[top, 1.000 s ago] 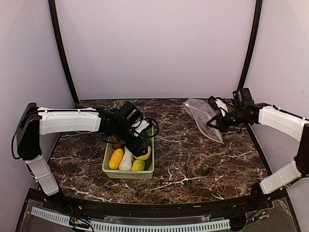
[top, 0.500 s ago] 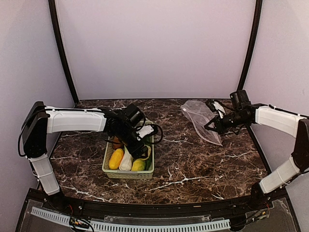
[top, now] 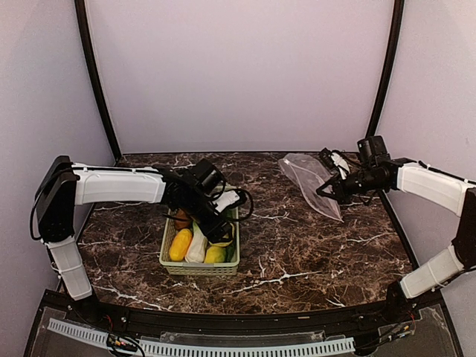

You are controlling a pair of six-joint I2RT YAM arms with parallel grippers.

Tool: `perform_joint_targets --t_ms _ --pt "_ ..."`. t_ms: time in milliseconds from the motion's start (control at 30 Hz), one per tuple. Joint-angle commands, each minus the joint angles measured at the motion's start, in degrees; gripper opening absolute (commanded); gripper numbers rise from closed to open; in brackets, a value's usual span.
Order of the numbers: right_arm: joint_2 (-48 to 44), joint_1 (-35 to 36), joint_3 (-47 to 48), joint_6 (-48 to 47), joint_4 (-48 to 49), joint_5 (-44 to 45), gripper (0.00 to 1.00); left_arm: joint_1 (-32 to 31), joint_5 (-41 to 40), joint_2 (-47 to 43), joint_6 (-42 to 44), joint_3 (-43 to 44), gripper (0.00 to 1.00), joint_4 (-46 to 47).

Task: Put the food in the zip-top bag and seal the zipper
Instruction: Pick up the fake vegetable from the bin, then place the fake fruit in the zipper food storage bag.

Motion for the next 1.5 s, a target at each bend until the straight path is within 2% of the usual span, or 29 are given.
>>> perform_joint_targets --t_ms 0,67,133,200,333,533,700,833,933,1033,1200,1333,1467 --pt "0.18 0.13 1.81 0.35 -0.48 -1.27 0.0 0.02 0.25 1.42 0.85 0.98 0.78 0.56" --pt "0.83 0.13 2.0 0.33 -0.73 -1.48 0.0 -0.29 0.25 2.13 0.89 1.08 0.77 0.63" --pt "1.49 0.15 2.33 0.25 -0.82 -1.35 0.0 -0.86 -1.28 2.19 1.05 1.36 0.72 -0.39" --pt "2.28 0.17 3.79 0.33 -2.04 -1.1 0.0 -0.94 -2.6 1.88 0.89 1.95 0.62 -2.32" --pt "3.3 0.22 8.37 -0.84 -6.19 -0.39 0.0 -0.95 -5.49 -1.38 0.78 2.02 0.51 -5.48" --pt "3.57 0.28 13.45 -1.57 -10.92 1.49 0.0 -0.92 -6.53 -8.8 -0.02 2.93 0.42 -4.6" --pt "5.66 0.86 18.04 -1.94 -15.83 1.92 0.0 -1.07 -6.79 -14.04 -1.4 5.1 0.4 0.31" --pt "6.68 2.13 21.1 -1.13 -18.85 1.71 0.0 -2.34 -2.37 -17.91 -2.7 3.85 0.4 13.83" --pt "6.58 3.24 22.56 -0.39 -20.4 1.69 0.0 -4.03 0.52 -18.61 -3.2 2.44 0.41 27.7" --pt "5.97 4.25 22.96 0.3 -21.11 1.47 0.0 -6.3 2.61 -16.86 -5.92 1.62 0.42 38.62" --pt "4.92 4.93 22.95 1.61 -22.24 -2.46 0.0 -9.51 2.43 -11.7 -12.42 -0.57 0.42 62.75" --pt "3.92 4.89 22.91 2.34 -23.08 -5.04 0.0 -11.23 1.39 -4.12 -16.34 2.07 0.41 72.77" --pt "4.26 4.96 23.41 3.23 -23.76 -7.37 0.0 -12.18 -1.62 2.65 -16.49 6.73 0.39 75.34"
